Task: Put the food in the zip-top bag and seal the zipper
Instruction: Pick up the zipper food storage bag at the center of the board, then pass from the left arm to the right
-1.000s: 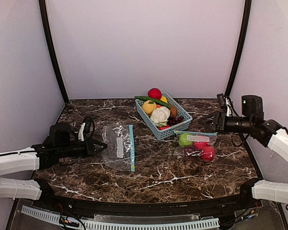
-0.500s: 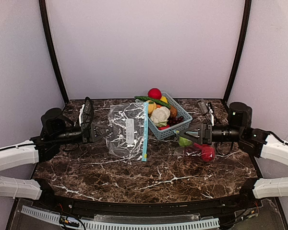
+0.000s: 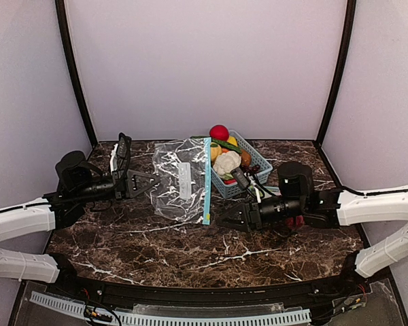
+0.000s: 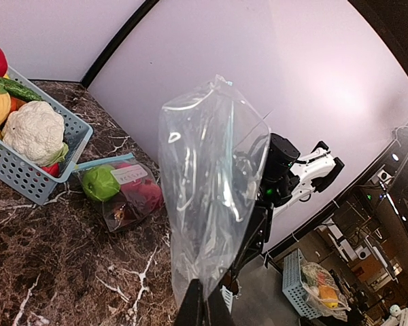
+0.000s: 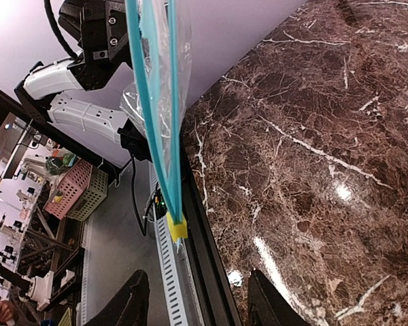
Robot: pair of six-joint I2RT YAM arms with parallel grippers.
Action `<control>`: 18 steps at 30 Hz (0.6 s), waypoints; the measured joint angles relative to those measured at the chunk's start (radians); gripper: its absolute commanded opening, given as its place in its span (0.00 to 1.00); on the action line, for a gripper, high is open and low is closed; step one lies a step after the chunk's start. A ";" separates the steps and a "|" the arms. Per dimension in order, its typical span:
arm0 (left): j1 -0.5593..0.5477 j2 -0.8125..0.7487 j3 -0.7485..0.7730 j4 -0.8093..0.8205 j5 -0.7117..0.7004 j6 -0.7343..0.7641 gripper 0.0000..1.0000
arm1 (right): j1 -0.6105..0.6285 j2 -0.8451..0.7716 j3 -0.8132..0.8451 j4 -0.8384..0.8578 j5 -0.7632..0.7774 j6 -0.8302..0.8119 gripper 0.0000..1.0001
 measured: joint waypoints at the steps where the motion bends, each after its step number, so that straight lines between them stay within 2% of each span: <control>1: 0.000 0.000 0.000 0.000 0.001 0.000 0.01 | 0.014 0.024 0.014 0.005 0.007 -0.003 0.44; 18: 0.000 0.000 0.000 0.000 0.002 0.000 0.01 | 0.078 0.117 0.069 0.117 0.031 -0.031 0.21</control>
